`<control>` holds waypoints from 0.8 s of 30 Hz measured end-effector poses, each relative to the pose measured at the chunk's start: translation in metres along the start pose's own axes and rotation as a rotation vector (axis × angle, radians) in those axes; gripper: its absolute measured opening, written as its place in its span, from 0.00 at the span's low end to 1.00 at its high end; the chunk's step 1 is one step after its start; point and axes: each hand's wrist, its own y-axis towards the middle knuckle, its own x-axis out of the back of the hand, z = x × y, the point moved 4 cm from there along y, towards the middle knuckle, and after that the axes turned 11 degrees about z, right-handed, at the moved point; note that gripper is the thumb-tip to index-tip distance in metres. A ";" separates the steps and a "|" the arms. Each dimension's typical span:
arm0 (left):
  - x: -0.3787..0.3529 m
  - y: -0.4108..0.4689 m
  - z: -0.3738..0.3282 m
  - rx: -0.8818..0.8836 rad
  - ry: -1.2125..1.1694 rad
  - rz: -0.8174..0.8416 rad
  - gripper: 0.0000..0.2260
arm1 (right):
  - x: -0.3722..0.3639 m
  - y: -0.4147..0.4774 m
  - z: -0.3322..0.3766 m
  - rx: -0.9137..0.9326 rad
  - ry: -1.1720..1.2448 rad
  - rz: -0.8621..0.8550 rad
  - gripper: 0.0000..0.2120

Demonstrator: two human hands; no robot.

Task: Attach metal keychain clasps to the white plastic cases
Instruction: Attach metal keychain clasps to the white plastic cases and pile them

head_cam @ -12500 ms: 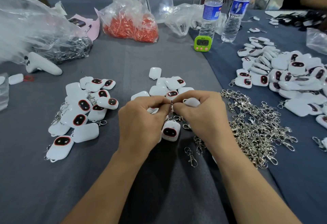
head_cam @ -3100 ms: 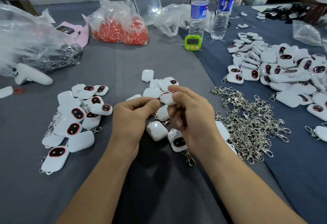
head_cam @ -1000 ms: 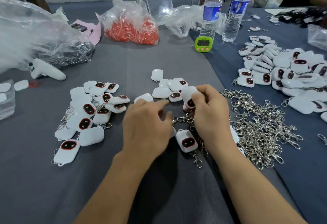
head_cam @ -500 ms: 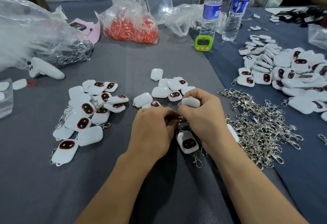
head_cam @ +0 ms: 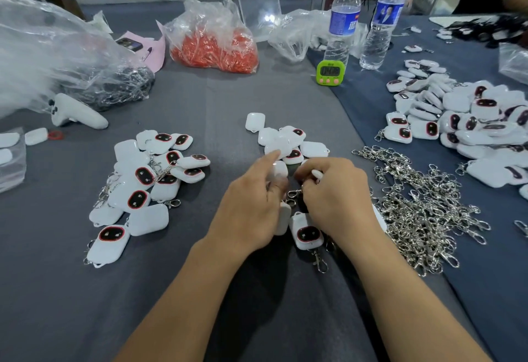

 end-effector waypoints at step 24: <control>0.023 -0.016 -0.005 -0.021 0.102 -0.369 0.12 | 0.007 -0.002 0.004 0.042 -0.004 0.058 0.05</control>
